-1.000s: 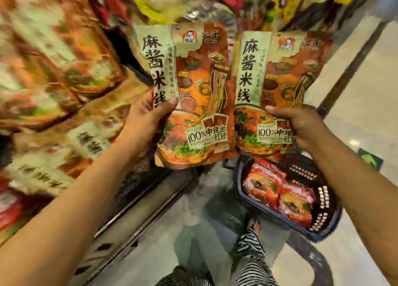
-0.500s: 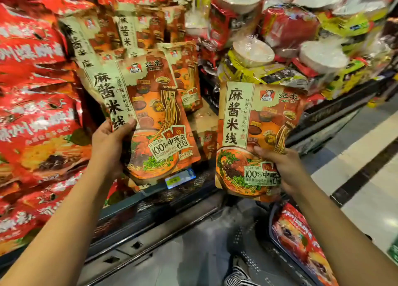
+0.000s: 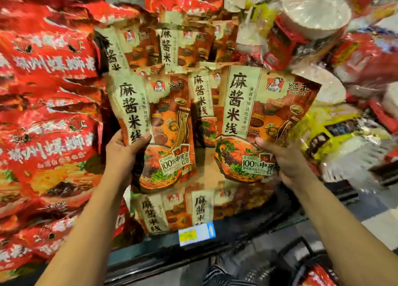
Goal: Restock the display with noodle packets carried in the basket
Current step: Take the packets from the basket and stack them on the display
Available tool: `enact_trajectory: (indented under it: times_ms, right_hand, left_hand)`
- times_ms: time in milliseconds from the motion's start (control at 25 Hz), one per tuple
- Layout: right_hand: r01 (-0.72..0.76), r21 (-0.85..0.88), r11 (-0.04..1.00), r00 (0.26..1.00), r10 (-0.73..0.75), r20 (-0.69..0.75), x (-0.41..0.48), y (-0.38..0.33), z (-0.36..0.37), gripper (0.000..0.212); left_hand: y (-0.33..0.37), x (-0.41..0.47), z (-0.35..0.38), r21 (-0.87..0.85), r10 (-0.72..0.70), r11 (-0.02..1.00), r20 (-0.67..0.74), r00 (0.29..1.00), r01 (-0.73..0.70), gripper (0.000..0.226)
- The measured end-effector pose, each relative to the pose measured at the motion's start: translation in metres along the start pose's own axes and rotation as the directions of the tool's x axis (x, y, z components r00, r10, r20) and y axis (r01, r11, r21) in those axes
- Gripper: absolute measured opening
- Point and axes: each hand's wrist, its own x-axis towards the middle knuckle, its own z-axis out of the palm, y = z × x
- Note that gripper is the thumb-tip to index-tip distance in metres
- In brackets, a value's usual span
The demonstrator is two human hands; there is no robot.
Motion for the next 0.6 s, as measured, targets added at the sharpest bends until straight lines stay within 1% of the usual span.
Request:
enact_trajectory:
  times_ms: [40, 160, 200, 280, 360, 400, 440, 520, 600]
  right_hand:
    - [-0.009, -0.011, 1.000, 1.000, 0.009, 0.030, 0.019, -0.001, 0.003, 0.019]
    - [-0.052, -0.025, 0.998, 0.990, 0.055, 0.131, 0.080, -0.005, 0.016, 0.035]
    - [-0.069, -0.026, 0.997, 0.985, 0.072, 0.154, 0.100, -0.004, 0.019, 0.033]
    - [-0.109, -0.031, 0.994, 0.970, 0.113, 0.215, 0.135, 0.001, 0.027, 0.033]
    - [-0.143, -0.080, 0.987, 0.954, 0.159, 0.256, 0.160, 0.010, 0.035, 0.052]
    - [-0.149, -0.118, 0.982, 0.949, 0.176, 0.262, 0.172, 0.016, 0.040, 0.056]
    - [-0.160, -0.158, 0.974, 0.950, 0.195, 0.245, 0.181, 0.023, 0.045, 0.051]
    - [-0.193, -0.213, 0.958, 0.962, 0.228, 0.150, 0.193, 0.034, 0.054, 0.036]
    - [-0.166, -0.297, 0.940, 0.975, 0.202, 0.094, 0.198, 0.043, 0.055, 0.033]
  left_hand:
    - [-0.002, 0.008, 0.004, 0.007, -0.004, 1.000, -0.006, 1.000, 0.004, 0.029]
    - [-0.008, 0.036, 0.018, 0.005, -0.019, 1.000, -0.052, 0.998, 0.019, 0.042]
    - [-0.010, 0.044, 0.022, 0.005, -0.024, 1.000, -0.057, 0.998, 0.024, 0.044]
    - [-0.015, 0.062, 0.027, -0.011, -0.045, 0.999, -0.084, 0.995, 0.044, 0.042]
    - [-0.021, 0.074, 0.032, 0.002, -0.070, 0.997, -0.121, 0.990, 0.071, 0.037]
    - [-0.026, 0.080, 0.036, 0.024, -0.074, 0.997, -0.140, 0.987, 0.079, 0.033]
    - [-0.031, 0.085, 0.039, 0.062, -0.073, 0.994, -0.164, 0.984, 0.085, 0.029]
    - [-0.042, 0.092, 0.043, 0.166, -0.056, 0.982, -0.220, 0.974, 0.094, 0.026]
    - [-0.050, 0.094, 0.042, 0.287, -0.006, 0.954, -0.276, 0.961, 0.088, 0.034]
